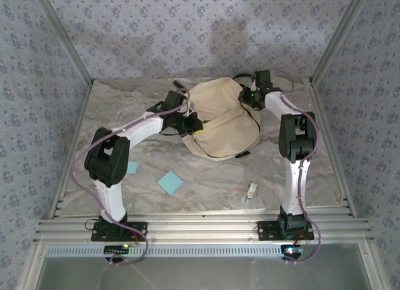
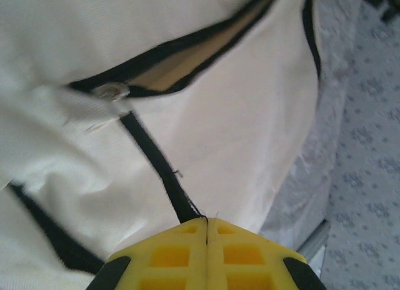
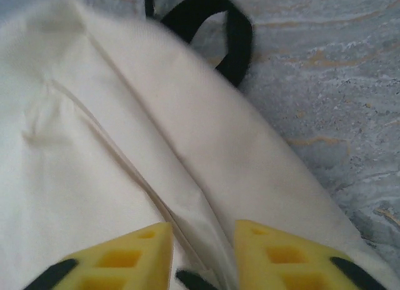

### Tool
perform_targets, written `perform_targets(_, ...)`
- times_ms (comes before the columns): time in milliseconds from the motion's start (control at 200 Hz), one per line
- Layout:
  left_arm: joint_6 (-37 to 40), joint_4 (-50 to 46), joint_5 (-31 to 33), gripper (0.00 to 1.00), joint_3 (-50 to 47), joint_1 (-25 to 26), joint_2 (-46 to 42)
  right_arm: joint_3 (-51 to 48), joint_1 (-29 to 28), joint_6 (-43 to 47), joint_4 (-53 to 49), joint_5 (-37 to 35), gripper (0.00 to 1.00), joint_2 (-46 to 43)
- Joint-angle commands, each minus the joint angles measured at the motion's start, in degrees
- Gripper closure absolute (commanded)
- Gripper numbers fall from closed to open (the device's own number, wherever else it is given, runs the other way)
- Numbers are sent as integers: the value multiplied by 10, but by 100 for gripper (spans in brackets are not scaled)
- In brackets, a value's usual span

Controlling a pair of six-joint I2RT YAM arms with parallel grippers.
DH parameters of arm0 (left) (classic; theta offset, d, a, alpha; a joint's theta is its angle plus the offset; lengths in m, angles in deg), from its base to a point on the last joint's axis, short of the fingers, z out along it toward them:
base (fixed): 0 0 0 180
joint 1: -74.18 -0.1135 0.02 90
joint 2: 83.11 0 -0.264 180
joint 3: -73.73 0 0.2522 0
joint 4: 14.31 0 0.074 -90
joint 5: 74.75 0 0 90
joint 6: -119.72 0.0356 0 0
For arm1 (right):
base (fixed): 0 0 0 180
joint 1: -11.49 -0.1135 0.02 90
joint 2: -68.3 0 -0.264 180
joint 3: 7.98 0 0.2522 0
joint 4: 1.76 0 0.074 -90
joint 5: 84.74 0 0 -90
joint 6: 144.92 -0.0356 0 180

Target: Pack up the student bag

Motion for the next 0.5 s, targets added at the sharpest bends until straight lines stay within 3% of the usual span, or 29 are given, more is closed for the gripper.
perform_targets(0,-34,24,-37,73,13,12,-24,16,4,18,-31,10,53,-43)
perform_targets(45,-26,18,-33,51,26,15,-27,1,5,24,-46,7,48,-68)
perform_targets(130,1,-3,-10,38,55,13,-30,-47,7,26,-71,-4,43,-131)
perform_targets(250,41,-25,30,33,91,4,-26,-144,0,23,-106,-30,34,-233)
perform_targets(335,55,-25,55,33,99,-10,-19,-213,-17,17,-142,-77,18,-311)
perform_targets(495,52,4,80,33,75,-48,-15,-336,-77,-7,-222,-165,13,-436)
